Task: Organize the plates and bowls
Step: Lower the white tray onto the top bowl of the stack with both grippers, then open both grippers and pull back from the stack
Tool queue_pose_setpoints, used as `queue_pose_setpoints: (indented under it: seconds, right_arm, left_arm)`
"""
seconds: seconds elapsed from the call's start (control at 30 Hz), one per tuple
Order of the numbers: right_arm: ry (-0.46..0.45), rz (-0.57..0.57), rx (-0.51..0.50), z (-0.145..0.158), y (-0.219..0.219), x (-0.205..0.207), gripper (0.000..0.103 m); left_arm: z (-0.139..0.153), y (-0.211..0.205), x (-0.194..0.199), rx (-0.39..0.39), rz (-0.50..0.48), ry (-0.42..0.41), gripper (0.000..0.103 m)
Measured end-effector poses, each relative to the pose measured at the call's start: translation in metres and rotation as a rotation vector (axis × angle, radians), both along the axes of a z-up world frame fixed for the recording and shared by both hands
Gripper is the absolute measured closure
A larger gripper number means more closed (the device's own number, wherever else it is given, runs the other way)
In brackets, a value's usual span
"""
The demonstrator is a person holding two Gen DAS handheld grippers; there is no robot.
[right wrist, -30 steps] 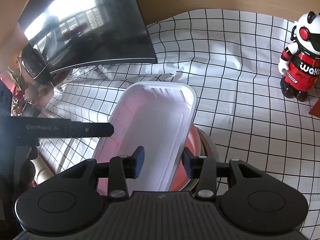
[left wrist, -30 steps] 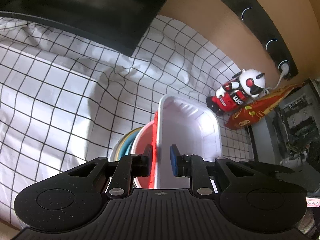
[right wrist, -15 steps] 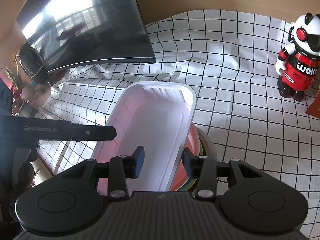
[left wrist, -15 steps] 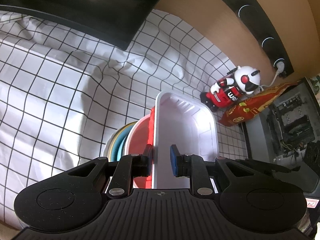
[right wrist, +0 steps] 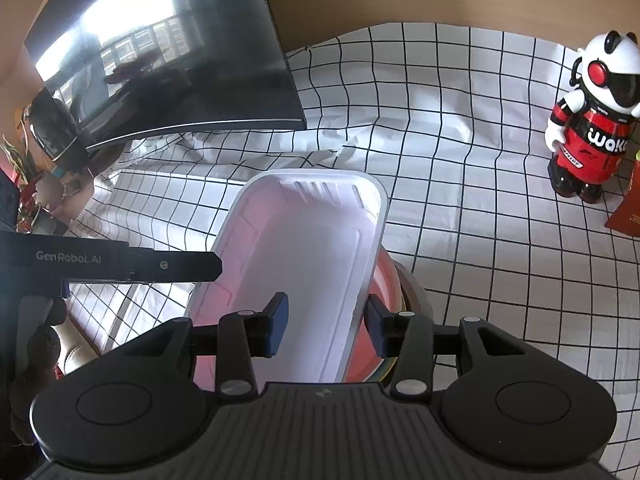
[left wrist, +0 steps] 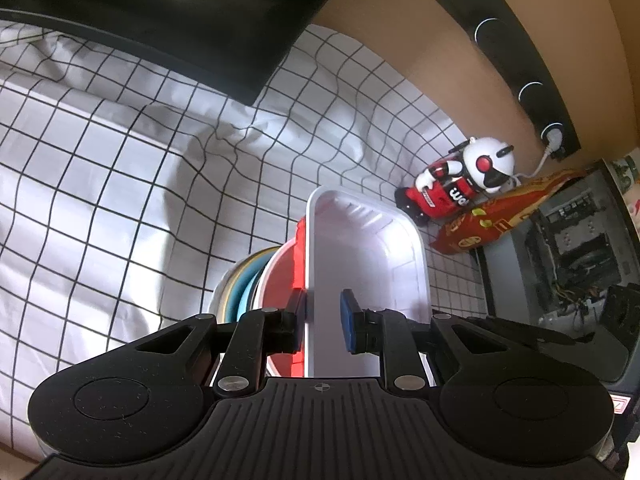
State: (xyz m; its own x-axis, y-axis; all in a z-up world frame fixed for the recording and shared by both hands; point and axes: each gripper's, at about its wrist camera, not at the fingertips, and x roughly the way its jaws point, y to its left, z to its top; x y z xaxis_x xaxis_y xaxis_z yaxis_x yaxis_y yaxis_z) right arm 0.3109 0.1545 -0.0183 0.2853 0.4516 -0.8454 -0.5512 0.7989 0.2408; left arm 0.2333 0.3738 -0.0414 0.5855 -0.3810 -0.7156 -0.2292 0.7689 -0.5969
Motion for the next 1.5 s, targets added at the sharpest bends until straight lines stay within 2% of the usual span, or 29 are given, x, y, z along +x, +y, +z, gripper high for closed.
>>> queue_pose_setpoints:
  seconds: [0.17,0.33,0.57,0.73,0.83,1.0,1.1,1.13,1.3,1.37,1.43,1.5]
  right_arm:
    - [0.007,-0.009,-0.002,-0.001,0.001,0.0,0.06]
    - [-0.009,-0.046,-0.008,0.0,0.0,-0.001,0.06]
    - [-0.097,-0.177,-0.008,0.016,-0.004,-0.017,0.06]
    - [-0.207,-0.269,-0.022,0.028,-0.005,-0.042,0.057]
    - [-0.256,-0.315,0.004,0.04,-0.019,-0.062,0.055]
    - [-0.337,-0.305,0.019,0.051,-0.044,-0.1,0.046]
    - [-0.378,-0.271,0.027,0.047,-0.057,-0.128,0.035]
    - [-0.383,-0.27,0.023,0.044,-0.062,-0.137,0.034]
    - [-0.329,-0.247,0.025,0.021,-0.081,-0.183,0.034]
    - [-0.281,-0.244,0.036,0.014,-0.086,-0.201,0.034]
    - [-0.234,-0.234,0.042,0.011,-0.089,-0.217,0.034]
    - [-0.227,-0.222,0.017,0.012,-0.091,-0.232,0.034]
  left_arm:
    - [-0.003,0.001,0.0,-0.005,-0.014,0.005,0.081]
    - [0.004,-0.002,-0.001,0.068,-0.021,-0.004,0.081]
    - [0.025,-0.004,-0.009,0.232,-0.06,-0.098,0.081]
    - [0.036,-0.002,-0.022,0.237,-0.07,-0.193,0.081]
    - [0.046,-0.002,-0.04,0.246,-0.035,-0.241,0.081]
    - [0.062,-0.02,-0.091,0.317,0.042,-0.306,0.085]
    - [0.063,-0.051,-0.121,0.401,0.068,-0.316,0.087]
    - [0.061,-0.061,-0.129,0.428,0.072,-0.31,0.087]
    - [0.043,-0.114,-0.171,0.536,0.018,-0.259,0.087]
    - [0.037,-0.129,-0.188,0.531,0.001,-0.233,0.087]
    - [0.036,-0.137,-0.206,0.492,0.004,-0.226,0.087]
    - [0.042,-0.144,-0.22,0.477,0.021,-0.232,0.087]
